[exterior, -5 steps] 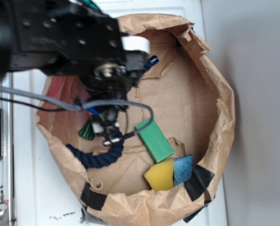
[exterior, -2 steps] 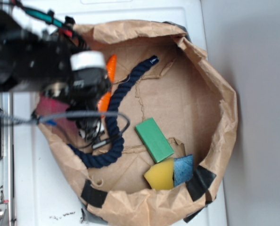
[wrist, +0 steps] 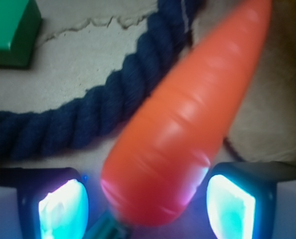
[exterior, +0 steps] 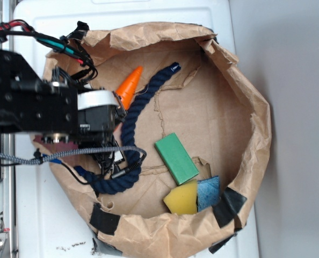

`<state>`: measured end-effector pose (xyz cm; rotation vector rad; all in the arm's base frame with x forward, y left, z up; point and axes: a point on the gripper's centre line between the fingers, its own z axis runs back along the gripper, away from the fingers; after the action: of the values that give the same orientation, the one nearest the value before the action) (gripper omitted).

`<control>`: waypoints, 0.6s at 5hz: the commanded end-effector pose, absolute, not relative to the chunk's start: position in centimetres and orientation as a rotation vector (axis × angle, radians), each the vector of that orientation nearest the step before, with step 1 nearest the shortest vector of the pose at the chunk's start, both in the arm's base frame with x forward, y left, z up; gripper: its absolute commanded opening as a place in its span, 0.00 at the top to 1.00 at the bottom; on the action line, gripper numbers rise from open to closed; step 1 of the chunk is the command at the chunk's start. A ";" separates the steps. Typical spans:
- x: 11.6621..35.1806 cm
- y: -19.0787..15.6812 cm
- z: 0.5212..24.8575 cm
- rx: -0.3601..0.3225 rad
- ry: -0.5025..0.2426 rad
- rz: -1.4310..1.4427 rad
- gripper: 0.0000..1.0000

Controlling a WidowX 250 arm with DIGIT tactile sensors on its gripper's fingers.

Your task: Grab the carrot.

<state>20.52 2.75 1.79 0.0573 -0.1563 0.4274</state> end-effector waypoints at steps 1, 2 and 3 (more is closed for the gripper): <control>20.8 1.5 1.0 0.090 -0.172 0.450 1.00; 20.6 1.6 1.3 0.093 -0.183 0.442 1.00; 21.1 1.2 2.1 0.110 -0.212 0.429 1.00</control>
<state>20.92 1.56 1.95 0.1199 -0.1935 0.4459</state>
